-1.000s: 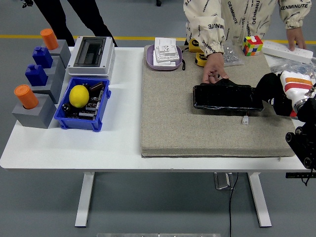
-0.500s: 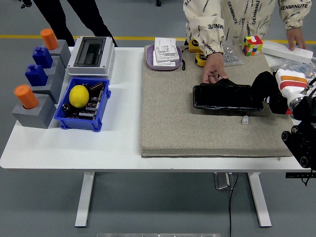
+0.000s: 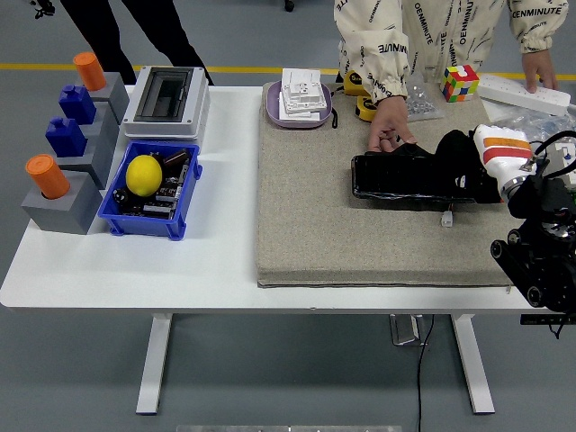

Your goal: Pick the rag up,wipe the panel,place it on the desk

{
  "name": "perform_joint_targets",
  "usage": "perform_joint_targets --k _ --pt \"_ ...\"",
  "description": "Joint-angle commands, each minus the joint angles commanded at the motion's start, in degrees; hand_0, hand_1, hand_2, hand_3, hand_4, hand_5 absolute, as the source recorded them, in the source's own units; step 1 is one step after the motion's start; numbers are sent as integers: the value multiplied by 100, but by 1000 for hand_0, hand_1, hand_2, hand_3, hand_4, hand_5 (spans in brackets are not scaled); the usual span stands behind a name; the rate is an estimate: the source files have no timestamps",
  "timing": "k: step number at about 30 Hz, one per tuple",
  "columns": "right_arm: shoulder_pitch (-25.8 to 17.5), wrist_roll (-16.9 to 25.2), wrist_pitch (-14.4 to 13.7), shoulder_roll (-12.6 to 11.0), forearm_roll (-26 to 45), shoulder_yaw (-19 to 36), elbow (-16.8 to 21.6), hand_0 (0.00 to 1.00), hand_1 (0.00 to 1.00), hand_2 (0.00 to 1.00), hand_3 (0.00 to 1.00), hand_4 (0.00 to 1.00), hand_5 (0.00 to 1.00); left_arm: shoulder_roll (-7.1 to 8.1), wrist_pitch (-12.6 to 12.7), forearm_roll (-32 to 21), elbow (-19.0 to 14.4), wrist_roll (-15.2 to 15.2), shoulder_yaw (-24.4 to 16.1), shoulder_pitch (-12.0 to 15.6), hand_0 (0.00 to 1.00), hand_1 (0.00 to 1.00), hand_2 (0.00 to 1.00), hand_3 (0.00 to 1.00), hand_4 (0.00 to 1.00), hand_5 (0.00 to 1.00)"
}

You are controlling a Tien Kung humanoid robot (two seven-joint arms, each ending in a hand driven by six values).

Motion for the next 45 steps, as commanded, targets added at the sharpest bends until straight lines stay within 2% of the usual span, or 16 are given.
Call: perform_joint_targets --k 8,17,26,35,45 --pt "56 -7 -14 242 50 -223 95 282 361 420 429 998 120 -1 4 7 0 12 -13 15 644 694 736 564 597 468" --pt "114 -8 -33 674 73 -377 114 279 361 421 429 998 120 7 4 0 0 9 13 7 644 694 736 565 597 471" --pt "252 -25 -37 963 160 -738 247 281 362 420 429 998 121 23 1 2 0 13 45 21 643 694 736 565 597 469" --pt "320 -45 -25 971 206 -1028 340 282 364 421 429 998 122 45 3 6 0 19 72 54 644 694 736 564 597 470" --pt "272 -41 -19 971 202 -1020 269 281 363 421 429 998 124 50 -2 -5 0 16 106 49 643 694 736 565 598 471"
